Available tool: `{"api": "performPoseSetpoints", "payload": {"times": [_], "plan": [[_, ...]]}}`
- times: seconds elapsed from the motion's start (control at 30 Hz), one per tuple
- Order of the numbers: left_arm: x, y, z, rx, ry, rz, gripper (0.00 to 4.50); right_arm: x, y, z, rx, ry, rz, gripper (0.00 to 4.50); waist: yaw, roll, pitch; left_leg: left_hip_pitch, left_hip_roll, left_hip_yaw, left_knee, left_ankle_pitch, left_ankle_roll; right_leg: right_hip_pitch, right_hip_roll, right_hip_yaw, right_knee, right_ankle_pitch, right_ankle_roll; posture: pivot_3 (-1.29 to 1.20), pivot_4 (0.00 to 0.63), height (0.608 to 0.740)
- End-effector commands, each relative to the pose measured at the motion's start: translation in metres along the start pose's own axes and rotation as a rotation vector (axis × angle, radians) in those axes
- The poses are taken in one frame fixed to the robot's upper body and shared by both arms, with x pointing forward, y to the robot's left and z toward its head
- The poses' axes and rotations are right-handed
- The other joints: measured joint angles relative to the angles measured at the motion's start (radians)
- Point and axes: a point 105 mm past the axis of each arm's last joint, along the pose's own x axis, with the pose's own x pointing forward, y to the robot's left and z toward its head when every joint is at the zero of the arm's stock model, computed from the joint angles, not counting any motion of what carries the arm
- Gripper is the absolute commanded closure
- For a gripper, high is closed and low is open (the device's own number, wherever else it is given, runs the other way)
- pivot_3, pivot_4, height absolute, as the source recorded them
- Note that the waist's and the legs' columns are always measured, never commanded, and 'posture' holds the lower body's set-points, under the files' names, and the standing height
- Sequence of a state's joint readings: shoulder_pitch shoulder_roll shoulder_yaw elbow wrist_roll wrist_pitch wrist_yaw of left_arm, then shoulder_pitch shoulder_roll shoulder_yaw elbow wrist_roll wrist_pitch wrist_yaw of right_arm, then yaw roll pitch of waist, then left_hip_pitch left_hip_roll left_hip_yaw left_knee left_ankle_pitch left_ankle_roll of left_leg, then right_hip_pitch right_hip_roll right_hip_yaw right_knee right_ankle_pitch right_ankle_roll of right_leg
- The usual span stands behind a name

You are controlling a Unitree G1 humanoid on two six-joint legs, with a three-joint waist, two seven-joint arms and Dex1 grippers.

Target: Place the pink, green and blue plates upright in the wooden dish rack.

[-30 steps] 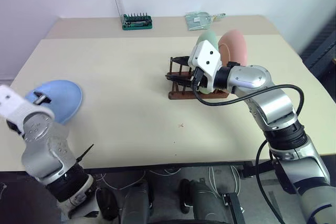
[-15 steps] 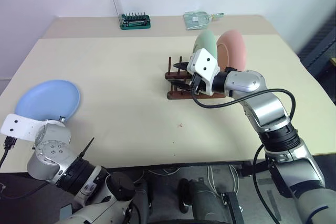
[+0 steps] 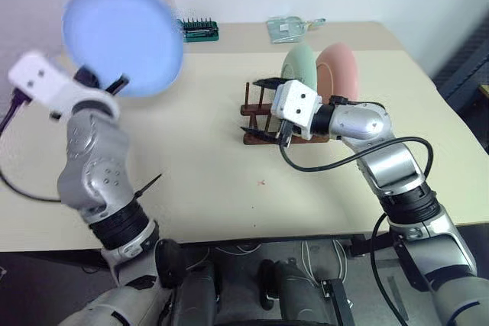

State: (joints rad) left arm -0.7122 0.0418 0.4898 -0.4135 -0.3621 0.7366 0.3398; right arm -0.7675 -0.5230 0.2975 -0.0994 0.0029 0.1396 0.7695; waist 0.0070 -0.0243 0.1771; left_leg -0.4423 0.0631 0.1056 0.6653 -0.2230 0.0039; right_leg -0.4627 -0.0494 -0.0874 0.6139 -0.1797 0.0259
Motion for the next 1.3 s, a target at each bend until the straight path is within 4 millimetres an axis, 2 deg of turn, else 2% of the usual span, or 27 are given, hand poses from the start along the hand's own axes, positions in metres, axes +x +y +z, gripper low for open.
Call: {"api": "performPoseSetpoints", "payload": {"times": [0.03, 0.17, 0.23, 0.4, 0.57, 0.67, 0.83, 0.9, 1.0, 1.07, 1.2, 1.27, 1.3], "plan": [[-0.004, -0.04, 0.014, -0.001, -0.048, -0.169, 4.5, 0.012, -0.019, 0.019, -0.256, -0.04, -0.072, 0.07, -0.004, 0.0, 0.0, 0.0, 0.0, 0.0, 0.0, 0.0, 0.0, 0.0, 0.001, 0.0, 0.0, 0.0, 0.001, 0.0, 0.15, 0.73], [-0.01, -0.072, 0.013, -0.044, -0.008, -0.29, 4.5, 0.029, -0.028, 0.019, -0.443, -0.034, -0.107, 0.07, -0.006, 0.0, 0.0, 0.0, 0.001, 0.001, -0.001, 0.0, 0.0, -0.001, 0.003, 0.0, 0.001, 0.0, 0.002, 0.0, 0.15, 0.73], [-0.014, -0.082, 0.013, -0.081, 0.006, -0.332, 4.5, 0.035, -0.03, 0.021, -0.539, -0.045, -0.125, 0.07, -0.005, 0.0, 0.0, 0.0, 0.001, 0.001, -0.001, 0.0, 0.0, -0.001, 0.003, 0.0, 0.001, 0.0, 0.003, 0.0, 0.15, 0.73], [-0.018, -0.085, 0.007, -0.082, 0.044, -0.359, 4.5, 0.045, -0.034, 0.013, -0.655, -0.024, -0.147, 0.07, -0.003, 0.0, 0.0, 0.0, 0.0, 0.001, -0.001, 0.001, 0.0, -0.001, 0.002, 0.0, 0.001, 0.001, 0.004, 0.0, 0.15, 0.73], [-0.021, -0.084, 0.004, -0.086, 0.057, -0.368, 4.5, 0.047, -0.044, 0.009, -0.708, -0.002, -0.198, 0.07, -0.002, 0.0, 0.0, 0.0, 0.0, 0.001, -0.001, 0.001, 0.0, 0.0, 0.002, 0.0, 0.001, 0.001, 0.004, 0.0, 0.15, 0.73], [-0.021, -0.082, 0.002, -0.079, 0.063, -0.363, 4.5, 0.046, -0.047, 0.008, -0.73, 0.007, -0.223, 1.39, -0.003, 0.0, 0.0, 0.0, 0.0, 0.001, -0.001, 0.001, -0.001, 0.0, 0.002, 0.0, 0.001, 0.001, 0.004, 0.0, 0.15, 0.73], [-0.021, -0.082, -0.001, -0.096, 0.08, -0.367, 4.5, 0.044, -0.053, 0.009, -0.776, 0.019, -0.27, 4.01, -0.003, 0.0, 0.0, 0.0, 0.0, 0.001, -0.001, 0.001, -0.001, 0.0, 0.002, 0.0, 0.001, 0.001, 0.004, 0.0, 0.15, 0.73], [-0.021, -0.083, -0.003, -0.101, 0.092, -0.38, 4.5, 0.043, -0.053, 0.009, -0.782, 0.02, -0.271, 4.01, -0.002, 0.0, 0.0, 0.0, 0.0, 0.001, -0.001, 0.001, -0.001, 0.0, 0.002, 0.0, 0.001, 0.001, 0.004, 0.0, 0.15, 0.73], [-0.02, -0.081, -0.002, -0.117, 0.086, -0.372, 3.58, 0.041, -0.054, 0.009, -0.783, 0.017, -0.279, 4.06, -0.003, 0.0, 0.0, 0.0, 0.0, 0.001, -0.001, 0.001, -0.001, 0.0, 0.002, 0.001, 0.001, 0.001, 0.004, 0.0, 0.15, 0.73], [-0.015, -0.071, 0.01, -0.192, 0.031, -0.32, 2.65, 0.04, -0.055, 0.009, -0.778, 0.019, -0.284, 4.06, -0.003, 0.0, 0.0, 0.0, 0.0, 0.001, -0.001, 0.001, -0.001, 0.0, 0.002, 0.001, 0.001, 0.001, 0.004, 0.0, 0.15, 0.73], [0.004, -0.015, 0.064, -0.434, -0.225, -0.099, 2.65, 0.035, -0.059, 0.013, -0.671, -0.003, -0.318, 4.06, -0.006, 0.0, 0.001, 0.0, 0.0, 0.001, -0.001, 0.001, -0.001, -0.001, 0.003, 0.001, 0.001, 0.001, 0.004, 0.0, 0.15, 0.73], [0.008, 0.003, 0.073, -0.453, -0.271, -0.047, 2.65, 0.034, -0.06, 0.018, -0.644, -0.026, -0.329, 4.06, -0.013, 0.0, 0.001, 0.0, 0.001, 0.001, -0.002, 0.001, -0.001, 0.0, 0.003, 0.0, 0.001, 0.001, 0.004, 0.0, 0.15, 0.73], [0.012, 0.017, 0.074, -0.373, -0.281, -0.015, 2.65, 0.033, -0.06, 0.026, -0.588, -0.071, -0.345, 4.06, -0.016, 0.0, 0.001, 0.0, 0.001, 0.001, -0.002, 0.001, -0.001, 0.0, 0.003, 0.0, 0.001, 0.001, 0.004, 0.0, 0.15, 0.73]]}}
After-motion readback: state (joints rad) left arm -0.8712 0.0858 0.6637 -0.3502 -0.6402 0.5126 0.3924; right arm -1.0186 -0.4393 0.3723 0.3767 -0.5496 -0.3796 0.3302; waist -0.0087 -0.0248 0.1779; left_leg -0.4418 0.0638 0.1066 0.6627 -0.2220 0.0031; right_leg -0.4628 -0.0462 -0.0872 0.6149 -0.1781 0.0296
